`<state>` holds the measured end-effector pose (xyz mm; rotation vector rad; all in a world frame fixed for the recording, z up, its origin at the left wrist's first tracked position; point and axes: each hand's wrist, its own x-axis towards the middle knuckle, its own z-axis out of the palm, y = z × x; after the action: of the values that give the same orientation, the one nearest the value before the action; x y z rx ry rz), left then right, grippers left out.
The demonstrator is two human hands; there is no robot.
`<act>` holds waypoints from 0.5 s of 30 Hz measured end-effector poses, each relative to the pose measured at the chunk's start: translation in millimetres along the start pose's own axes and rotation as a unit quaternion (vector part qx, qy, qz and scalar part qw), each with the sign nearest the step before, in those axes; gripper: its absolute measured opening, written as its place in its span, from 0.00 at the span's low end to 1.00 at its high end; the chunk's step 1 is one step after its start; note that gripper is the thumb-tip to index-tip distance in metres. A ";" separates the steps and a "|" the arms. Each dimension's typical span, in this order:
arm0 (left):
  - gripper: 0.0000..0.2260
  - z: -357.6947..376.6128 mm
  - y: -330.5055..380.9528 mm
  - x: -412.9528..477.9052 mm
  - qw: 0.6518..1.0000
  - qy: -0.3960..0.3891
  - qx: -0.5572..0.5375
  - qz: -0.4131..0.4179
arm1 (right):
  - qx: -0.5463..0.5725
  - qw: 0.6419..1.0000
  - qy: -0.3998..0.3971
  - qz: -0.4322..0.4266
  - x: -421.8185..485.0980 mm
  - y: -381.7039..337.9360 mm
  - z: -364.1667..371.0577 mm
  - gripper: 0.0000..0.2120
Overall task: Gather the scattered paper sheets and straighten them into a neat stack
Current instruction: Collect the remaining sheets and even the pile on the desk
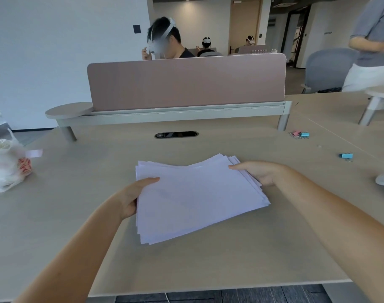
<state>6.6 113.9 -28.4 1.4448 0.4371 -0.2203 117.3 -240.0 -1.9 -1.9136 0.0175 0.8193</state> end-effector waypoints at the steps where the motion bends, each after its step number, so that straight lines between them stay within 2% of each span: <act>1: 0.19 2.4 -0.5 0.2 1.000 -0.006 0.009 -0.004 | -0.034 0.999 0.009 0.005 0.3 -3.3 2.2 0.24; 3: 0.20 4.7 0.4 -0.7 0.999 -0.024 0.021 0.000 | -0.086 0.996 0.007 0.013 1.6 -11.5 5.3 0.25; 5: 0.24 3.0 -0.7 -3.2 0.999 -0.044 0.028 0.010 | -0.085 0.996 0.001 0.006 -1.5 -17.5 4.0 0.25; 7: 0.28 -1.2 -4.4 -4.2 0.998 -0.058 0.023 0.019 | -0.015 0.999 -0.009 -0.028 -11.6 -19.6 1.1 0.22; 9: 0.29 -4.1 -9.5 -2.8 0.998 -0.053 -0.004 0.034 | 0.118 0.990 0.000 -0.073 -21.8 -12.9 -0.6 0.22; 11: 0.25 -0.8 -13.9 -3.4 0.996 -0.038 -0.057 0.058 | 0.280 0.956 -0.005 -0.088 -27.6 1.3 0.1 0.30; 13: 0.20 10.2 -18.1 -6.5 0.989 -0.026 -0.105 0.100 | 0.440 0.889 -0.057 -0.115 -27.1 17.3 7.1 0.36; 15: 0.18 24.4 -24.2 -9.3 0.977 0.000 -0.154 0.145 | 0.520 0.841 -0.051 -0.140 -21.1 28.6 23.8 0.36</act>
<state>-7.7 85.8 -44.9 1.1846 0.2423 0.0795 78.3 -241.8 -19.4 -0.8067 0.0943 0.5230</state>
